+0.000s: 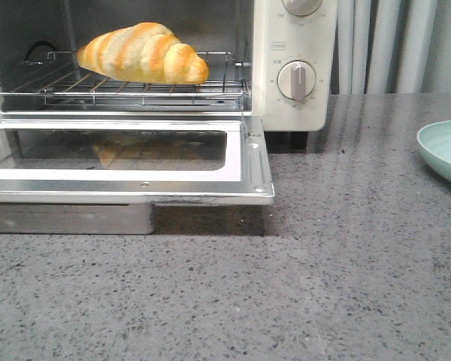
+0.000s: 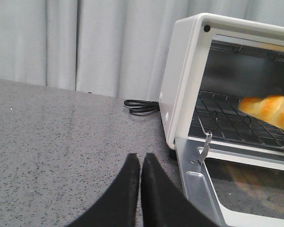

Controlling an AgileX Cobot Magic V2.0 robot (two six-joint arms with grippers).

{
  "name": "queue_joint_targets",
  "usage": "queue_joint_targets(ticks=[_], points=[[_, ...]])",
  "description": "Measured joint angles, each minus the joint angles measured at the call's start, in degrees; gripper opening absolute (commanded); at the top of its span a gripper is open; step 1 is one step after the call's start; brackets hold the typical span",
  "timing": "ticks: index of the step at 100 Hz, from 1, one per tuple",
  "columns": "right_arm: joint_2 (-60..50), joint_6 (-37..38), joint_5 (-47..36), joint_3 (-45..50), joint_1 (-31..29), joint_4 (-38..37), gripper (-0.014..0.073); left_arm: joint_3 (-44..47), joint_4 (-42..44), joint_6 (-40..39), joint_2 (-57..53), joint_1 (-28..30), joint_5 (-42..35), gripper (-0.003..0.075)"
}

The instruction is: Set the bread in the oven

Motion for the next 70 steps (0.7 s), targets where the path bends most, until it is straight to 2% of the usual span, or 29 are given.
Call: queue_joint_targets(ticks=[35,70], points=[[-10.01,-0.51,7.47,0.0,-12.8,-0.27,-0.0076,0.0,0.0,0.0,0.0,0.0,0.0,-0.0021],[-19.09,-0.64,15.73,0.0,-19.99,-4.07,-0.0076,0.0,0.0,0.0,0.0,0.0,0.0,-0.0021]])
